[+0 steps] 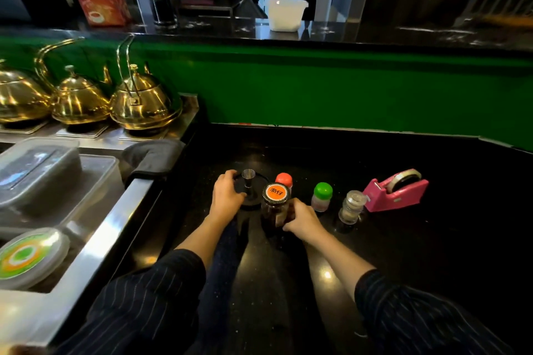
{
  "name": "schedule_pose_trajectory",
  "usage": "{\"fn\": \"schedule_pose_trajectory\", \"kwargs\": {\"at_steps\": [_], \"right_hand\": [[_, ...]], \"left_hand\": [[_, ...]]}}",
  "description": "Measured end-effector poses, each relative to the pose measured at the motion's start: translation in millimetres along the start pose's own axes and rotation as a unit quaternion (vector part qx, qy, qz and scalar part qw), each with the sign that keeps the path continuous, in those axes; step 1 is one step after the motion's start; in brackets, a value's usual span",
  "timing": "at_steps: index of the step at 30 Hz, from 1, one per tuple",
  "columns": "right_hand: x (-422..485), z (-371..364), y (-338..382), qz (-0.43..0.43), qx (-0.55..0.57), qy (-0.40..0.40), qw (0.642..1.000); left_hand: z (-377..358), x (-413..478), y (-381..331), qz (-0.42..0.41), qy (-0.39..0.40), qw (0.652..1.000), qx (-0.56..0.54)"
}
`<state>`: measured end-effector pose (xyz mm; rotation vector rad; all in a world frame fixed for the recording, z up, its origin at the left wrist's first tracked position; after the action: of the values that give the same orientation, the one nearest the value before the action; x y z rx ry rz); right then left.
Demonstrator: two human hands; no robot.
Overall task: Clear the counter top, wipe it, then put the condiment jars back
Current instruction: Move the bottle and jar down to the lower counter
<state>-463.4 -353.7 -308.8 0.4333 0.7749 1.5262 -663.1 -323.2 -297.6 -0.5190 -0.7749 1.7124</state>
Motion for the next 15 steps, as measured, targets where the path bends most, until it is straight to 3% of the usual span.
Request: {"fn": "schedule_pose_trajectory", "kwargs": {"at_steps": [7, 15], "right_hand": [[3, 53, 29, 0.078, -0.031, -0.077, 0.993], [40, 150, 115, 0.183, -0.034, -0.147, 0.971]], "left_hand": [[36, -10, -55, -0.065, -0.042, 0.997, -0.030], [89, 29, -149, -0.187, -0.111, 0.975, -0.050]]}}
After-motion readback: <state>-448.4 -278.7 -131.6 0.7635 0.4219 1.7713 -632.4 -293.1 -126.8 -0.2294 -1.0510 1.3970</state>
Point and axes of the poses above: each hand's wrist, its own x-axis towards the middle knuckle, its own z-axis out of the back of the hand, y = z × x, the point moved 1 cm from there along x, towards the middle knuckle, and after that the axes turned 5 degrees about z, right-handed, at the moved point
